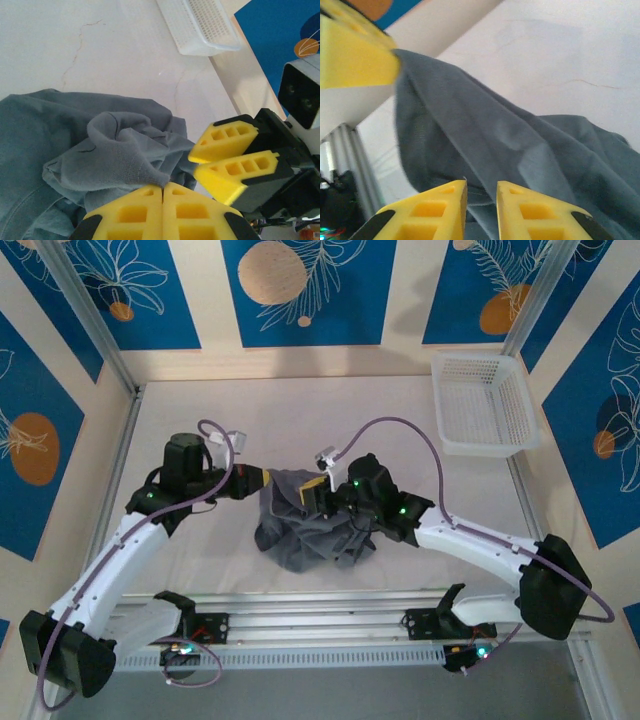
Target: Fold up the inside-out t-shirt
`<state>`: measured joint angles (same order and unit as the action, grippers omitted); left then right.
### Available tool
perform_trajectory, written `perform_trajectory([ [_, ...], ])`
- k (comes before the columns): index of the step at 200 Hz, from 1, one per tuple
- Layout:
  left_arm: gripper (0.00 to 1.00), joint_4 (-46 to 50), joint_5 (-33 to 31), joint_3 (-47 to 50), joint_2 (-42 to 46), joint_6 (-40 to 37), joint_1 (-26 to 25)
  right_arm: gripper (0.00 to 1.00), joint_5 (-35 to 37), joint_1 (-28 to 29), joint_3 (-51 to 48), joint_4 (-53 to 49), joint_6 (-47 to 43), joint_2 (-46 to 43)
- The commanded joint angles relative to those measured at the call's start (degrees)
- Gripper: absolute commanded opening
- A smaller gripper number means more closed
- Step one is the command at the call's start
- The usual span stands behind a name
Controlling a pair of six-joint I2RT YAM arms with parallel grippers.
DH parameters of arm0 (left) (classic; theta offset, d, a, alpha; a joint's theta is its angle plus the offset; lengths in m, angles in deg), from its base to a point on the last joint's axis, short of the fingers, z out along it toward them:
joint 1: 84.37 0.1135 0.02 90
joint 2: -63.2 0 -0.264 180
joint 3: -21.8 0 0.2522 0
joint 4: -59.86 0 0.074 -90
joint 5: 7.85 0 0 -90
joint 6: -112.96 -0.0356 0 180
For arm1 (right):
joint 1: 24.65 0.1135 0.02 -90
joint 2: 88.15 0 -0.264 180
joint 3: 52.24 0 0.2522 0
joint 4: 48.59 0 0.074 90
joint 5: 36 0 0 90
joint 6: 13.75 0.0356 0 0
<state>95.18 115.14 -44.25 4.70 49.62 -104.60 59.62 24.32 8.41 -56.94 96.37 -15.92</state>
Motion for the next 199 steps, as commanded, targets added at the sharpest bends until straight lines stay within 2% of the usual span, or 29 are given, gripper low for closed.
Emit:
perform_trajectory([
  [1,0.0,-2.6,1.7,0.0,0.9,0.1,0.7,0.27,7.0,2.3,2.8,-5.4,0.4,2.4],
  [32,0.0,-2.9,1.9,-0.2,0.1,0.3,0.7,0.31,10.8,6.0,7.3,-7.5,4.9,7.7],
  [55,0.0,-3.1,2.0,0.2,0.3,0.6,0.7,0.47,11.3,8.3,10.4,-6.5,3.1,11.2],
  [70,0.0,-2.8,2.1,0.1,0.3,0.3,0.7,0.52,14.6,9.4,12.3,-6.4,1.9,12.9],
  [103,0.0,-1.9,2.1,-0.3,0.9,-0.3,0.7,0.52,35.4,11.7,16.8,-10.5,-1.1,17.0],
  [123,0.0,-2.0,1.9,-0.2,1.2,-0.4,0.7,0.53,42.7,12.7,18.0,-10.9,-7.1,19.7],
  [151,0.0,-2.3,2.2,0.0,1.0,-0.3,0.7,0.52,46.2,12.9,19.6,-14.3,-10.1,21.9],
  [180,0.0,-2.4,2.4,-0.1,0.8,-0.4,0.8,0.44,45.4,11.7,19.4,-18.6,-7.7,21.1],
  [199,0.0,-2.1,2.2,-0.2,0.8,-0.7,0.7,0.42,45.6,10.5,19.1,-23.8,-5.2,20.0],
])
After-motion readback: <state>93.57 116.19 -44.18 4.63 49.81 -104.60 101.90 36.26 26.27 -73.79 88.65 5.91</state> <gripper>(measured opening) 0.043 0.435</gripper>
